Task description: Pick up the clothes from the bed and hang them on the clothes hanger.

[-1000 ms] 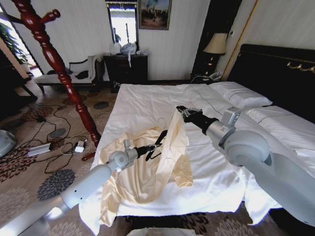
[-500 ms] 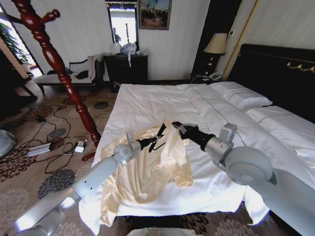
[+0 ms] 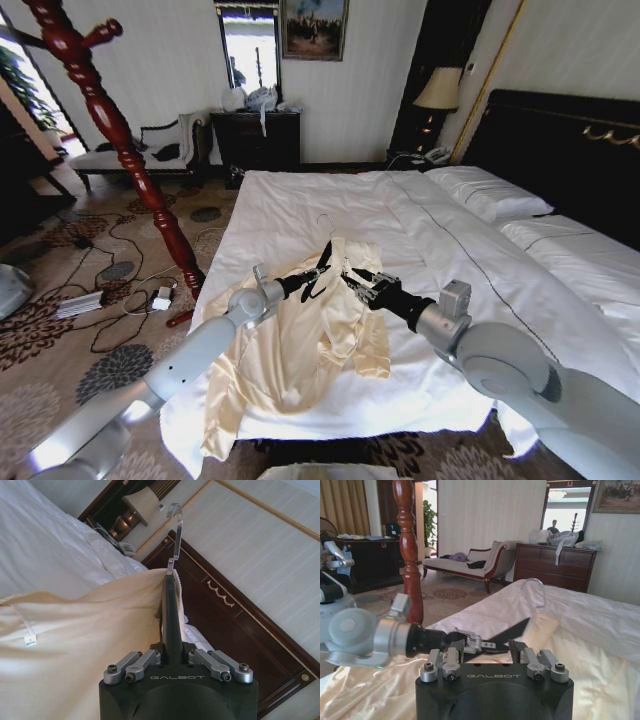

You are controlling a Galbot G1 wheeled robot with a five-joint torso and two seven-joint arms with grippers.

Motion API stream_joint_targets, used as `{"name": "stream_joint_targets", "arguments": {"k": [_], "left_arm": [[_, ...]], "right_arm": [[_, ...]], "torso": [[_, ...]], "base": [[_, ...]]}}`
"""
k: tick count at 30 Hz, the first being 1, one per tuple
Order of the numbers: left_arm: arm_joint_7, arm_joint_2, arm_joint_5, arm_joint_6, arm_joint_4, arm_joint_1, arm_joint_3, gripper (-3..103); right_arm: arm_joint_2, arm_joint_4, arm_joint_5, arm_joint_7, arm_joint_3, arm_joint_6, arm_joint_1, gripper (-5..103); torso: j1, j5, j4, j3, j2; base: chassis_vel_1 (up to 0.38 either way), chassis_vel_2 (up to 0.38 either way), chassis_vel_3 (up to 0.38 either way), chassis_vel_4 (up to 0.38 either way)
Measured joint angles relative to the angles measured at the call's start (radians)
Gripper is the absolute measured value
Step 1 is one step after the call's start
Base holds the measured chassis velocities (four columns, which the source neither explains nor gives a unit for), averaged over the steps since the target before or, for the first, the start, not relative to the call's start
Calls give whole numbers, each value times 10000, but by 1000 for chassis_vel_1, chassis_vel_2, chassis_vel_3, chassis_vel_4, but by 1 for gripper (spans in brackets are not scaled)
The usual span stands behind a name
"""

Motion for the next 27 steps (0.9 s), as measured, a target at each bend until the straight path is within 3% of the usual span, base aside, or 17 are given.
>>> {"name": "stream_joint_targets", "arguments": {"k": [4,6,8,9,10,13,19,27], "left_arm": [[0,229,-6,0,-258,147,-39,18],[1,333,-9,0,-401,211,-51,18],[0,451,-18,0,-565,280,-55,18],[-5,487,-16,0,-608,300,-43,18],[-5,487,-16,0,-608,300,-43,18],[-15,543,23,12,-773,416,-3,18],[-48,680,54,47,-1105,579,70,18],[-53,855,-1,106,-1381,600,191,18]], "right_arm": [[99,-774,-659,-20,-56,258,304,65],[111,-1330,-1418,-256,-184,597,588,71],[74,-2359,-3101,-855,-603,1331,1160,86],[34,-2708,-3704,-1107,-792,1641,1327,86],[34,-2708,-3704,-1107,-792,1641,1327,86],[20,-3636,-4876,-1661,-1608,2363,1934,99],[464,-4833,-5744,-2007,-2832,2906,3003,100],[675,-5508,-6401,-2201,-3265,3268,3115,100]], "torso": [[0,0,0,0,0],[1,1,3,1,0],[1,1,2,1,0],[1,1,2,1,0],[1,1,2,1,0],[1,0,-2,1,0],[1,0,3,1,0],[2,1,-2,1,-1]], "base": [[0,0,0,0],[0,0,0,0],[0,0,0,0],[0,0,0,0],[0,0,0,0],[0,0,0,0],[0,0,0,0],[0,0,0,0]]}}
